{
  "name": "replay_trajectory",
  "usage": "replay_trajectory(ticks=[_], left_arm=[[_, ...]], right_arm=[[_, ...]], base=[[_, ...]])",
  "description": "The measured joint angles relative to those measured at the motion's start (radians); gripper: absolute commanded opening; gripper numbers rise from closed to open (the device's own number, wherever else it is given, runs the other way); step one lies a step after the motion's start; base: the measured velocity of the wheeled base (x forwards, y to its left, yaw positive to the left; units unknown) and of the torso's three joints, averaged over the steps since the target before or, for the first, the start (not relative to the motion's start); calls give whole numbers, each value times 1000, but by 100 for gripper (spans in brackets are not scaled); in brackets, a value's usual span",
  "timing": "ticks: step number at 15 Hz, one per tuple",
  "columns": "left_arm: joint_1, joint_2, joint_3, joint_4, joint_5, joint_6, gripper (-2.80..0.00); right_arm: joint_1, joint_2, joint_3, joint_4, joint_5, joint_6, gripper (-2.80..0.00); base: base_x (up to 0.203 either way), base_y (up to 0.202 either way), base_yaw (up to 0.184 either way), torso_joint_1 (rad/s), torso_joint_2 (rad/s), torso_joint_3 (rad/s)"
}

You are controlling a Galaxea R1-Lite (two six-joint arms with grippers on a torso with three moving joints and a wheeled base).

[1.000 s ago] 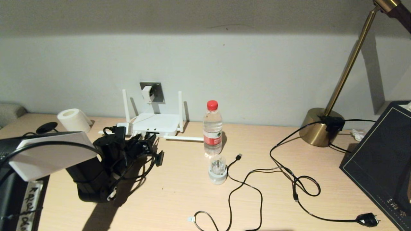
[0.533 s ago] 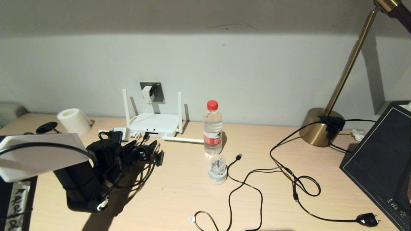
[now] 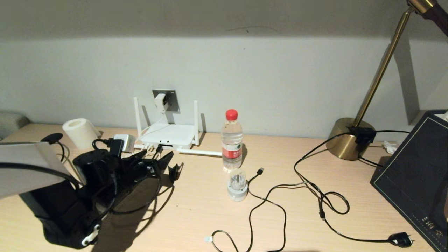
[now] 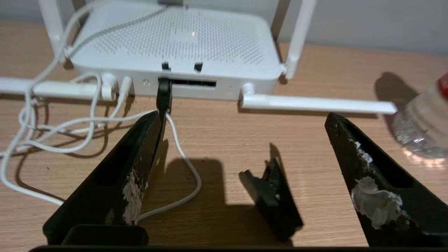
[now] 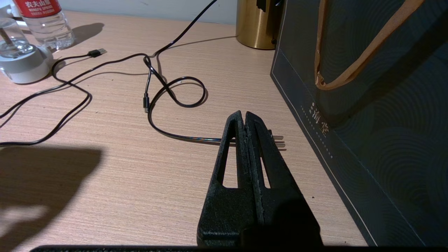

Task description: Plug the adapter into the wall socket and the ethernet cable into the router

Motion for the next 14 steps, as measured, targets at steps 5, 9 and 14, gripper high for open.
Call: replay_trajectory(ticks=[5,9,14], left_arm=[[-4,-126,54,0,16,8,-280],[-8,-250,68,1,20,20,-280],[-59,-632,205,243,31,111,-280]], right_arm=[[0,0,0,0,0,0,-280],[0,0,0,0,0,0,-280],[0,0,0,0,0,0,-280]], base=[[0,0,0,0,0,0],[0,0,0,0,0,0],[0,0,0,0,0,0]])
